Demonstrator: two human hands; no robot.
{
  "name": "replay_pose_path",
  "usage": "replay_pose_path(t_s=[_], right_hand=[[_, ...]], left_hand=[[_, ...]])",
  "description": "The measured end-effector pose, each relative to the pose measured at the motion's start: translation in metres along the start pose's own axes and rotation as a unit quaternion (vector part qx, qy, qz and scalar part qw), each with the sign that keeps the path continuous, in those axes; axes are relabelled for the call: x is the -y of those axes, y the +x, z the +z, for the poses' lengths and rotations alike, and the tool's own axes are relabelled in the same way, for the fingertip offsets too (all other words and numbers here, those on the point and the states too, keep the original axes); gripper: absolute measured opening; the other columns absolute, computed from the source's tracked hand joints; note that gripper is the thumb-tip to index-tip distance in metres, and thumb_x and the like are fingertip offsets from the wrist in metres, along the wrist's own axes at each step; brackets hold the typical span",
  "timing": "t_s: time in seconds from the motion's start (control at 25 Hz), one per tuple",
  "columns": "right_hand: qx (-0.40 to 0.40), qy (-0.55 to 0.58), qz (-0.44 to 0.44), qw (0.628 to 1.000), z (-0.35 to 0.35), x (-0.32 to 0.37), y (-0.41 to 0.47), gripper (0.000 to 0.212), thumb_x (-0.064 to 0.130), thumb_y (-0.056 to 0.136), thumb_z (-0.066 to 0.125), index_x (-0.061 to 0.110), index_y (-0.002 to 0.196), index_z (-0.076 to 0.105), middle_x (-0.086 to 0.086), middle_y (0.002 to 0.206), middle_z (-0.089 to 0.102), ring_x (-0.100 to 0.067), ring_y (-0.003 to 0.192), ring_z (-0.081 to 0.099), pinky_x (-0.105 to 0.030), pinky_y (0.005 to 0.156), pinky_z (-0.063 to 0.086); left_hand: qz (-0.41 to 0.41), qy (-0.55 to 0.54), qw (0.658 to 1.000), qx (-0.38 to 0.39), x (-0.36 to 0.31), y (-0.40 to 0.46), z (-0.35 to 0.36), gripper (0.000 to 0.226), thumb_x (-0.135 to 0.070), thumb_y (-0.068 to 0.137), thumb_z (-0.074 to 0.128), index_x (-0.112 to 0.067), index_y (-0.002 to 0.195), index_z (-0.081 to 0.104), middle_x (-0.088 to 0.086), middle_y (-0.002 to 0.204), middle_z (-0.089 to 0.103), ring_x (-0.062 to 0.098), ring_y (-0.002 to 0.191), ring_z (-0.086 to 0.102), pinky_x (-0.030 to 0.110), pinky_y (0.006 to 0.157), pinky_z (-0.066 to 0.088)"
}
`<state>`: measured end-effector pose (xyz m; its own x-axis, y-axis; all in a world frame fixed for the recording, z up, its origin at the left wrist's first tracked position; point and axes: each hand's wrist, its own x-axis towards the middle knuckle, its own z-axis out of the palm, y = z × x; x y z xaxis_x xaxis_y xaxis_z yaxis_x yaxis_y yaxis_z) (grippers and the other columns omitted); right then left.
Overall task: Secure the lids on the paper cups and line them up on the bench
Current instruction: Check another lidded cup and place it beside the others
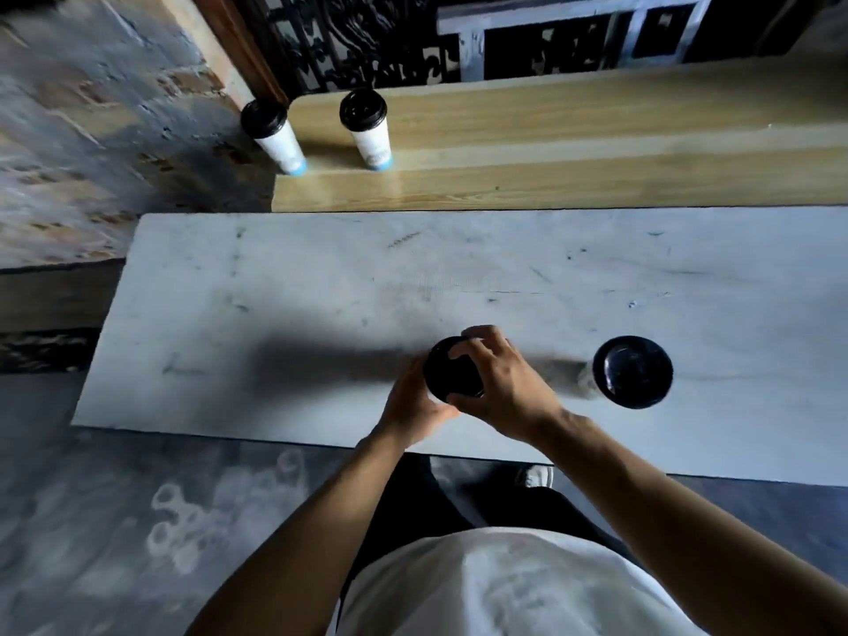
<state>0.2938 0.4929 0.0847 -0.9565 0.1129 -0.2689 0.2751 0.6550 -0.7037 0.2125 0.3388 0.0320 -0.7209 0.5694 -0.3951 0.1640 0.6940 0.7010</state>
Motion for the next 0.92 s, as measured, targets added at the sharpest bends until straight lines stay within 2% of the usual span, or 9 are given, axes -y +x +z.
replay_pose_path(t_s=[0.08, 0.2, 0.24, 0.32, 0.44, 0.52, 0.68, 0.8, 0.92], right_hand=[[0.014, 0.03, -0.01, 0.999, -0.01, -0.001, -0.005, 0.062, 0.033, 0.075, 0.077, 0.013, 0.131, 0.059, -0.011, 0.137, 0.052, -0.031, 0.117, 0.06, -0.028, 0.097, 0.045], [0.003, 0.102, -0.013, 0.995, -0.036, 0.003, -0.014, 0.067, 0.035, 0.077, 0.064, 0.02, 0.141, 0.05, -0.011, 0.126, 0.059, -0.025, 0.112, 0.061, -0.026, 0.094, 0.045], [0.002, 0.128, -0.004, 0.992, -0.047, 0.006, -0.015, 0.065, 0.036, 0.08, 0.058, 0.024, 0.143, 0.047, -0.011, 0.121, 0.061, -0.025, 0.109, 0.061, -0.028, 0.093, 0.047], [0.011, 0.18, 0.022, 0.983, -0.064, 0.013, -0.013, 0.056, 0.036, 0.086, 0.044, 0.031, 0.142, 0.046, -0.009, 0.112, 0.067, -0.024, 0.099, 0.063, -0.029, 0.086, 0.048], [0.005, 0.33, 0.062, 0.942, -0.075, 0.028, -0.009, 0.05, 0.031, 0.088, 0.036, 0.036, 0.133, 0.058, -0.007, 0.112, 0.072, -0.02, 0.098, 0.066, -0.026, 0.084, 0.049], [-0.016, 0.382, 0.078, 0.921, -0.075, 0.039, -0.007, 0.046, 0.036, 0.088, 0.038, 0.037, 0.125, 0.065, -0.003, 0.116, 0.073, -0.019, 0.103, 0.067, -0.033, 0.091, 0.051], [-0.121, 0.385, 0.105, 0.909, -0.064, 0.058, 0.001, 0.038, 0.053, 0.093, 0.042, 0.035, 0.104, 0.073, 0.004, 0.108, 0.075, -0.024, 0.106, 0.067, -0.038, 0.09, 0.051], [-0.168, 0.393, 0.099, 0.899, -0.056, 0.06, 0.005, 0.035, 0.048, 0.094, 0.044, 0.037, 0.105, 0.075, 0.011, 0.106, 0.076, -0.02, 0.106, 0.068, -0.039, 0.093, 0.051], [-0.176, 0.375, 0.089, 0.906, -0.057, 0.062, 0.007, 0.037, 0.041, 0.098, 0.041, 0.038, 0.108, 0.076, 0.018, 0.106, 0.076, -0.009, 0.104, 0.068, -0.029, 0.09, 0.051]], left_hand=[[-0.033, -0.031, 0.999, -0.021, -0.01, -0.02, 0.003, 0.055, -0.029, 0.067, 0.083, -0.032, 0.118, 0.063, -0.011, 0.107, 0.076, 0.006, 0.098, 0.07, 0.03, 0.083, 0.058], [-0.057, -0.065, 0.996, -0.031, -0.03, -0.055, -0.008, 0.059, -0.036, 0.071, 0.08, -0.03, 0.125, 0.057, -0.015, 0.104, 0.07, 0.009, 0.097, 0.067, 0.015, 0.076, 0.052], [-0.034, -0.076, 0.995, -0.045, -0.039, -0.062, -0.015, 0.062, -0.041, 0.071, 0.078, -0.029, 0.127, 0.056, -0.016, 0.102, 0.069, 0.011, 0.094, 0.067, 0.015, 0.073, 0.052], [0.006, -0.081, 0.995, -0.064, -0.057, -0.07, -0.03, 0.064, -0.052, 0.068, 0.072, -0.033, 0.127, 0.053, -0.014, 0.104, 0.069, 0.013, 0.094, 0.069, 0.027, 0.076, 0.058], [0.031, 0.03, 0.996, -0.082, -0.085, -0.073, -0.05, 0.062, -0.055, 0.07, 0.068, -0.038, 0.125, 0.045, -0.012, 0.115, 0.067, 0.016, 0.1, 0.067, 0.036, 0.083, 0.057], [0.04, 0.113, 0.989, -0.091, -0.101, -0.073, -0.06, 0.07, -0.061, 0.07, 0.068, -0.035, 0.128, 0.041, -0.009, 0.119, 0.064, 0.021, 0.102, 0.066, 0.038, 0.083, 0.057], [0.065, 0.218, 0.968, -0.108, -0.112, -0.068, -0.073, 0.064, -0.051, 0.073, 0.071, -0.024, 0.121, 0.038, 0.001, 0.107, 0.066, 0.032, 0.092, 0.069, 0.038, 0.072, 0.057], [0.081, 0.258, 0.957, -0.106, -0.116, -0.064, -0.079, 0.068, -0.048, 0.074, 0.071, -0.019, 0.125, 0.037, 0.005, 0.106, 0.064, 0.034, 0.087, 0.069, 0.037, 0.066, 0.054], [0.087, 0.275, 0.953, -0.094, -0.12, -0.058, -0.084, 0.069, -0.045, 0.073, 0.072, -0.016, 0.126, 0.039, 0.006, 0.107, 0.064, 0.034, 0.085, 0.069, 0.033, 0.062, 0.045]])
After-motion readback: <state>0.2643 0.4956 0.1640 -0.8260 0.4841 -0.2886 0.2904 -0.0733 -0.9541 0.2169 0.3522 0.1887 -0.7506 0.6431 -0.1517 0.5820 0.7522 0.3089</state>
